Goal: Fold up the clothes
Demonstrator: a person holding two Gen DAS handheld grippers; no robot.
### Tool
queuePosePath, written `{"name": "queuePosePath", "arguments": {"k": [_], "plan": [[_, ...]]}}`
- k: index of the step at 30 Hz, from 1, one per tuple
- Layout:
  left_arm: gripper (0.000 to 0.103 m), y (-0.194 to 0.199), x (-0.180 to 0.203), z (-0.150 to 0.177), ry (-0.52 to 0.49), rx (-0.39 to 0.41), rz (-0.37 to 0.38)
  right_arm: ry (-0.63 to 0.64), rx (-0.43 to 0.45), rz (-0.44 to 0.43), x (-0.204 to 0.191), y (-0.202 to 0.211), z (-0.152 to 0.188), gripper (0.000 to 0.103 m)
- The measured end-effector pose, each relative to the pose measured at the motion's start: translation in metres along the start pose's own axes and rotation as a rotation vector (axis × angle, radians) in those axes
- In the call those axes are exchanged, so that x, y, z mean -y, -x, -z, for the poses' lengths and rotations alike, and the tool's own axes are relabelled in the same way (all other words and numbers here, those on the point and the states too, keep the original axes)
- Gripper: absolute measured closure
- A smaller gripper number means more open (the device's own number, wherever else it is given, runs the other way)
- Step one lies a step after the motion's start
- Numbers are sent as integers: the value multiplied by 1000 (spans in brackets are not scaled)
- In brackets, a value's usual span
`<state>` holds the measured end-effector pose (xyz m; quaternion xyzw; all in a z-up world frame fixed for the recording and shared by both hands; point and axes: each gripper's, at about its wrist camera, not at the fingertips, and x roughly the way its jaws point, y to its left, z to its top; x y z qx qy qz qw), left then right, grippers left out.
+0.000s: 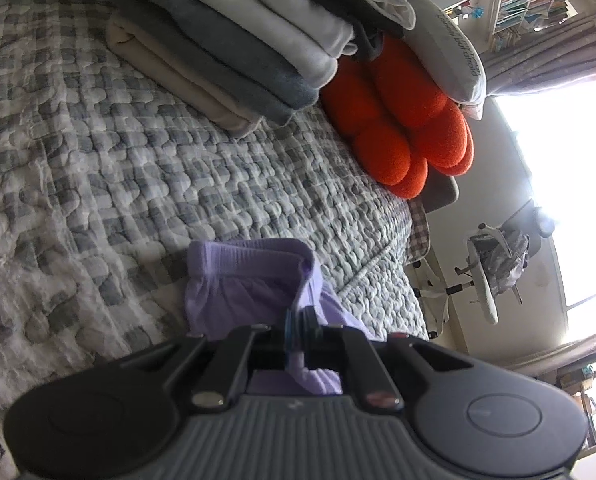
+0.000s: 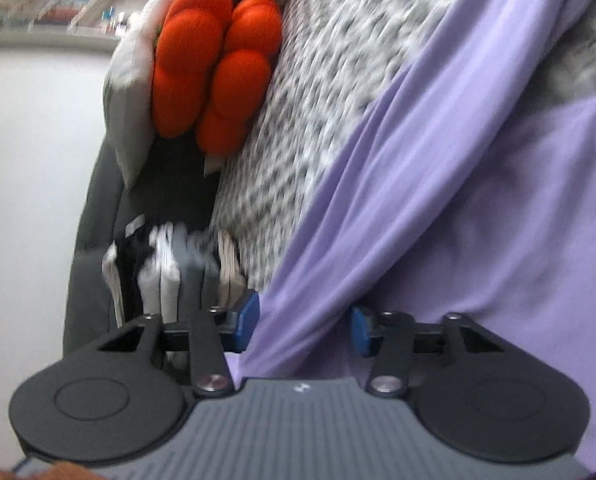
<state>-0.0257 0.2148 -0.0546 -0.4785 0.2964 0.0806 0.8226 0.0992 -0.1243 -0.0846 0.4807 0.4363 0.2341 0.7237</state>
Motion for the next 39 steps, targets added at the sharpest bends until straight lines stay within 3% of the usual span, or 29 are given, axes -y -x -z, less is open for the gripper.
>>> {"name": "queuePosePath", "arguments": {"k": [7, 17, 20, 32, 39], "plan": [[98, -4, -2, -2, 7, 6, -12, -135, 151, -76, 32, 31, -32, 68], [98, -12, -2, -11, 12, 17, -20, -231, 355, -212, 60, 67, -56, 90], [98, -15, -2, -13, 11, 13, -23, -196, 390, -200, 57, 70, -58, 96], [98, -24, 2, -30, -12, -13, 12, 92, 474, -161, -6, 89, -48, 97], [98, -25, 0, -37, -43, -26, 14, 272, 465, -83, -39, 93, -27, 97]]}}
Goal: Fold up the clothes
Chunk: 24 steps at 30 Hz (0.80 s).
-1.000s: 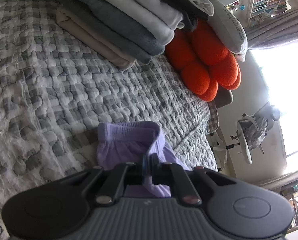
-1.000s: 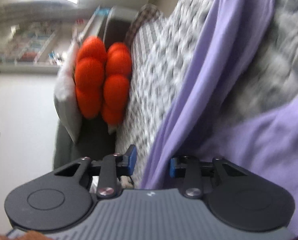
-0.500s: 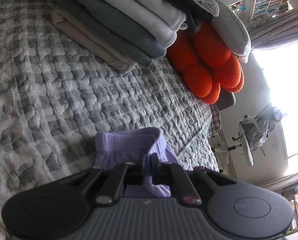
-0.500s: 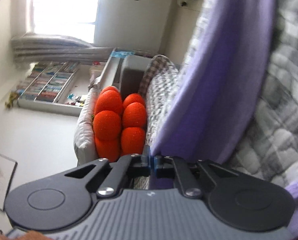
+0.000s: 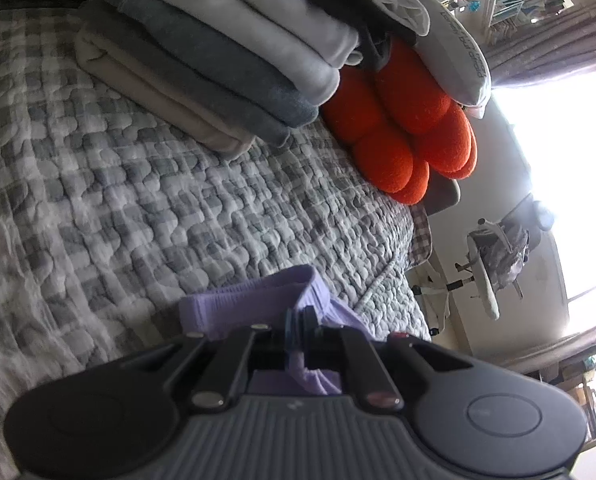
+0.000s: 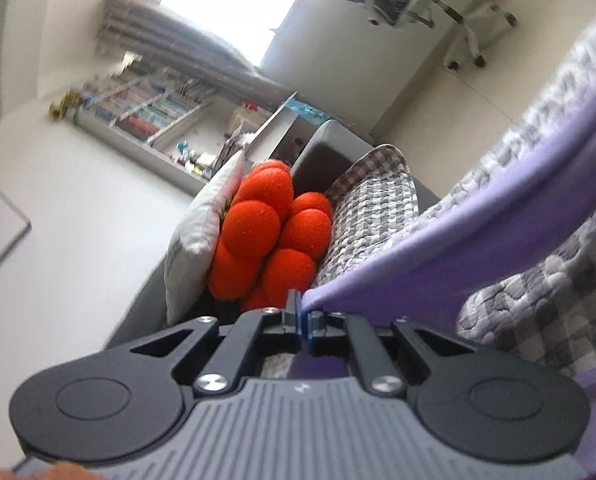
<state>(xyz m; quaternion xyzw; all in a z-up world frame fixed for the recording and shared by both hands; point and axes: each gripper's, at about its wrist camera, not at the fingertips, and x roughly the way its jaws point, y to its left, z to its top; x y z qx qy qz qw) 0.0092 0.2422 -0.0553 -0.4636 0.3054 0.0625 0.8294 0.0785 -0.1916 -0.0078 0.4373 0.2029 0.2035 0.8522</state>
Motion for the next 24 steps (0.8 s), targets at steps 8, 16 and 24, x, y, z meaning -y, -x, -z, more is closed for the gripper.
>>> {"name": "queuePosePath", "arguments": {"k": [8, 16, 24], "plan": [[98, -1, -6, -4, -68, -27, -14, 233, -65, 42, -33, 15, 15, 97], [98, 0, -19, -5, -88, -56, -16, 319, -169, 139, -33, 18, 27, 97], [98, 7, -29, -9, -69, -31, -9, 362, -246, 164, -36, 36, 41, 97]]}}
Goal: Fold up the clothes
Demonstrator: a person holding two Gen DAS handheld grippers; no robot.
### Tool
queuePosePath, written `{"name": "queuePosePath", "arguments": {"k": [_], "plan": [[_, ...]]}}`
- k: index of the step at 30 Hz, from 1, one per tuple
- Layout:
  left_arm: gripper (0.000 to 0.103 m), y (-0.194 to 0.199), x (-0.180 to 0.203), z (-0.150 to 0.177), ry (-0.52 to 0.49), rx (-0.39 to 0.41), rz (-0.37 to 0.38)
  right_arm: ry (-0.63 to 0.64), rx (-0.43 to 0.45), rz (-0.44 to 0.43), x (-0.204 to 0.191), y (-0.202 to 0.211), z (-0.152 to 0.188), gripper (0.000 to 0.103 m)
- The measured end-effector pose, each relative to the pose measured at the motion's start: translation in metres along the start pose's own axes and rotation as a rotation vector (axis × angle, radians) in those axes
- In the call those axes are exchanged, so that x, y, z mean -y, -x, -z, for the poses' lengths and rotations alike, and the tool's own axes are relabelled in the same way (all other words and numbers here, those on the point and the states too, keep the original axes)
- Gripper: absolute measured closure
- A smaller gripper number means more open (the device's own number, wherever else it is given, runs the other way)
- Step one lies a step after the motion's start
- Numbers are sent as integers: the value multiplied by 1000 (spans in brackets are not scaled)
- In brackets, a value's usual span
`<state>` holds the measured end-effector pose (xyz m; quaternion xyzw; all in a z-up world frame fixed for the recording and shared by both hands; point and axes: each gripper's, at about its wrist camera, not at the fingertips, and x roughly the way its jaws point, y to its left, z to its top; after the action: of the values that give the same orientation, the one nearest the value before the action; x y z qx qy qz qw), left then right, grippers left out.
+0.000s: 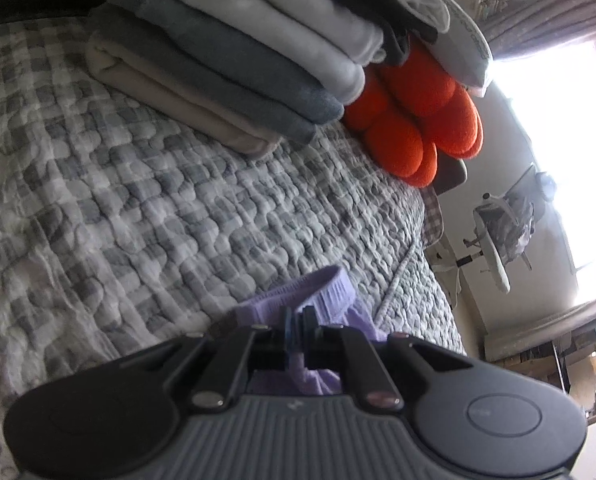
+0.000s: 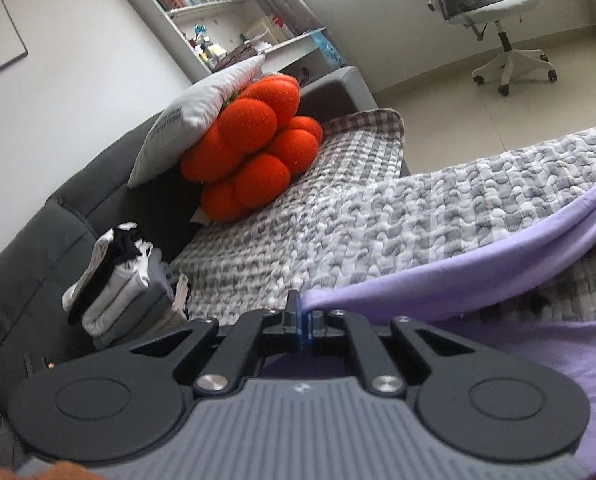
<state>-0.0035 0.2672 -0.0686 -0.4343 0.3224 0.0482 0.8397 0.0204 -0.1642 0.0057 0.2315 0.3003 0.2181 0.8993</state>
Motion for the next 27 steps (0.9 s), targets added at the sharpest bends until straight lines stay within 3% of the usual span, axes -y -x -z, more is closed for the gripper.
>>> {"name": "queuePosePath", "arguments": {"k": [9, 16, 22, 26, 27], "plan": [[98, 1, 0, 2, -48, 33, -65, 80, -101, 37, -10, 0, 16, 97], [98, -3, 3, 6, -108, 31, -150, 103, -284, 91, -3, -20, 35, 97], [96, -3, 1, 7, -101, 29, -175, 58, -396, 123, 12, -33, 46, 96], [94, 3, 3, 7, -91, 48, -175, 31, -400, 113, 16, -28, 44, 91], [89, 5, 5, 8, -91, 51, -169, 19, -395, 110, 18, -25, 42, 91]]}}
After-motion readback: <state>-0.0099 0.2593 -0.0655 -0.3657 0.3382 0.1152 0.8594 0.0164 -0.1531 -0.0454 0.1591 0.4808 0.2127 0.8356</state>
